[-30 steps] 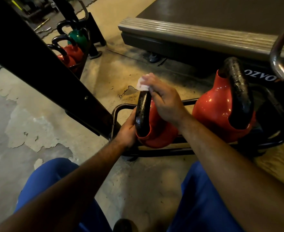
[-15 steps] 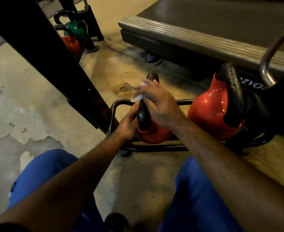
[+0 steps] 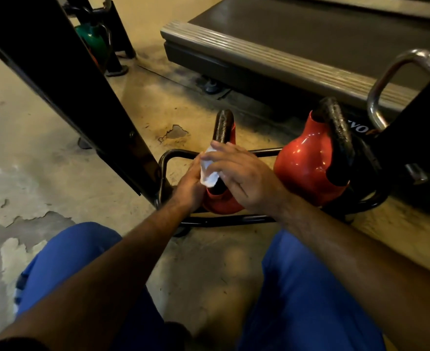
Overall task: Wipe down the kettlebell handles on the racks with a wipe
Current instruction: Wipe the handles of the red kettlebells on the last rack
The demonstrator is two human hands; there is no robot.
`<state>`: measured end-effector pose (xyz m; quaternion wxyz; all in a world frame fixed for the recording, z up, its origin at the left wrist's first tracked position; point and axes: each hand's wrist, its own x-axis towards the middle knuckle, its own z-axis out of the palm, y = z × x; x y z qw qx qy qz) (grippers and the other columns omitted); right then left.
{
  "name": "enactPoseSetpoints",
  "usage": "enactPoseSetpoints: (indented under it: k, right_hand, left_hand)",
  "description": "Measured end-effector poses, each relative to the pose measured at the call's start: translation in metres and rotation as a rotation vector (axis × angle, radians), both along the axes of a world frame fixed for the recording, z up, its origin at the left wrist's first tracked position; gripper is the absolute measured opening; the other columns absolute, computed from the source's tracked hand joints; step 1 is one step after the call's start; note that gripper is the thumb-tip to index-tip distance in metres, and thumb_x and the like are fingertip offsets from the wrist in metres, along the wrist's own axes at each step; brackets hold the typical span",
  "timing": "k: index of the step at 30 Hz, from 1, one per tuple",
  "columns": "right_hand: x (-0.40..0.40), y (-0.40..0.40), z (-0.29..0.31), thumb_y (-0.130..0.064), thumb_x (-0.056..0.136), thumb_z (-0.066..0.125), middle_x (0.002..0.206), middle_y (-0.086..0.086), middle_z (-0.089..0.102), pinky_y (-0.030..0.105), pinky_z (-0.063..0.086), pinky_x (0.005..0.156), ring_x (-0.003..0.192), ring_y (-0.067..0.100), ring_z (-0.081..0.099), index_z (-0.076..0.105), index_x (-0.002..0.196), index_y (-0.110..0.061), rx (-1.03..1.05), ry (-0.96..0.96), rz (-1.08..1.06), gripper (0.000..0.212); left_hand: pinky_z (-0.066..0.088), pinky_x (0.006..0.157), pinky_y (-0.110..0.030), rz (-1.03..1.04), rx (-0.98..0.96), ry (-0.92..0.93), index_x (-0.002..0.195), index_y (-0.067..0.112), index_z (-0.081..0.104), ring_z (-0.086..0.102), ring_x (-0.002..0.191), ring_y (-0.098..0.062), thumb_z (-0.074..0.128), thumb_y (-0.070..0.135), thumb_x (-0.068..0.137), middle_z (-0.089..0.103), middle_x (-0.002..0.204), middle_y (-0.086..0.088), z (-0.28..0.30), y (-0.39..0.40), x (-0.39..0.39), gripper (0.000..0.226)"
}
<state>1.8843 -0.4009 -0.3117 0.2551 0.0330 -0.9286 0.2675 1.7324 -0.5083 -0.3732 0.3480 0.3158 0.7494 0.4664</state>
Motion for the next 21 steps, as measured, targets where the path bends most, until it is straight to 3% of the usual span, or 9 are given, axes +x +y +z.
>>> enactPoseSetpoints:
  k: [2,4,7,10,13,15,17,18,21]
  right_hand:
    - [-0.008,0.007,0.006,-0.009,0.099,0.044,0.138,0.009,0.062,0.052,0.033,0.117,0.144,0.027,0.041,0.067,0.118,-0.008,-0.041,-0.019,-0.082,0.030]
    - [-0.010,-0.004,0.008,-0.009,0.097,0.045,0.135,0.010,0.063,0.053,0.033,0.116,0.144,0.029,0.042,0.069,0.116,-0.007,-0.039,-0.012,-0.126,0.030]
    - [0.007,-0.026,0.001,-0.009,0.097,0.048,0.132,0.010,0.065,0.050,0.026,0.121,0.143,0.031,0.041,0.070,0.113,-0.008,0.132,-0.017,0.004,0.027]
    - [0.004,-0.007,0.006,-0.008,0.096,0.051,0.133,0.009,0.065,0.050,0.030,0.119,0.141,0.030,0.045,0.069,0.115,-0.009,0.236,-0.016,-0.008,0.027]
    - [-0.010,0.001,0.010,-0.008,0.097,0.048,0.132,0.010,0.065,0.054,0.036,0.113,0.139,0.030,0.048,0.068,0.118,-0.008,0.157,0.012,-0.168,0.028]
    - [-0.006,-0.012,0.004,-0.007,0.098,0.048,0.132,0.012,0.065,0.052,0.034,0.117,0.141,0.031,0.045,0.068,0.117,-0.006,0.138,0.016,-0.114,0.028]
    - [0.005,-0.020,0.002,-0.004,0.097,0.050,0.132,0.011,0.065,0.045,0.029,0.121,0.142,0.029,0.043,0.068,0.117,-0.006,0.150,0.006,-0.013,0.027]
    - [0.009,-0.019,0.004,-0.004,0.098,0.050,0.132,0.011,0.065,0.041,0.030,0.120,0.142,0.027,0.044,0.067,0.118,-0.006,0.124,0.000,-0.001,0.027]
    - [0.011,-0.019,0.014,-0.004,0.100,0.047,0.121,0.009,0.069,0.029,0.047,0.103,0.124,0.019,0.060,0.066,0.119,-0.003,-0.146,0.075,-0.160,0.028]
  left_hand:
    - [0.049,0.102,-0.035,0.005,-0.017,0.034,0.140,0.012,0.047,0.056,0.122,-0.024,0.049,0.040,0.099,0.060,0.128,-0.009,0.000,0.000,-0.003,0.050]
    - [0.045,0.105,-0.046,-0.017,-0.033,0.066,0.140,0.011,0.047,0.054,0.125,-0.030,0.048,0.050,0.095,0.056,0.135,-0.015,0.000,-0.003,-0.003,0.060]
    - [0.047,0.103,-0.048,-0.054,-0.044,0.111,0.143,0.025,0.040,0.054,0.124,-0.029,0.050,0.073,0.078,0.053,0.138,-0.012,0.001,0.000,-0.005,0.081]
    - [0.041,0.109,-0.050,-0.070,-0.025,0.136,0.143,0.031,0.041,0.049,0.132,-0.024,0.047,0.063,0.084,0.049,0.145,-0.008,-0.003,-0.002,-0.007,0.067]
    - [0.038,0.112,-0.050,-0.091,-0.002,0.170,0.145,0.029,0.040,0.044,0.137,-0.021,0.047,0.052,0.094,0.046,0.148,-0.003,0.002,-0.004,-0.005,0.056]
    - [0.039,0.111,-0.053,-0.069,-0.013,0.124,0.146,0.024,0.041,0.046,0.135,-0.027,0.052,0.053,0.091,0.048,0.147,-0.009,0.005,-0.004,-0.006,0.063]
    - [0.038,0.112,-0.052,-0.093,-0.028,0.143,0.147,0.032,0.035,0.043,0.137,-0.027,0.053,0.066,0.085,0.044,0.149,-0.007,0.006,-0.003,-0.005,0.073]
    - [0.035,0.114,-0.051,-0.121,-0.028,0.188,0.147,0.039,0.030,0.038,0.140,-0.024,0.051,0.064,0.088,0.040,0.153,-0.004,0.008,-0.004,-0.004,0.067]
    - [0.028,0.118,-0.050,-0.093,0.003,0.173,0.145,0.048,0.026,0.029,0.146,-0.018,0.043,0.053,0.095,0.032,0.159,0.003,0.003,-0.004,-0.008,0.053]
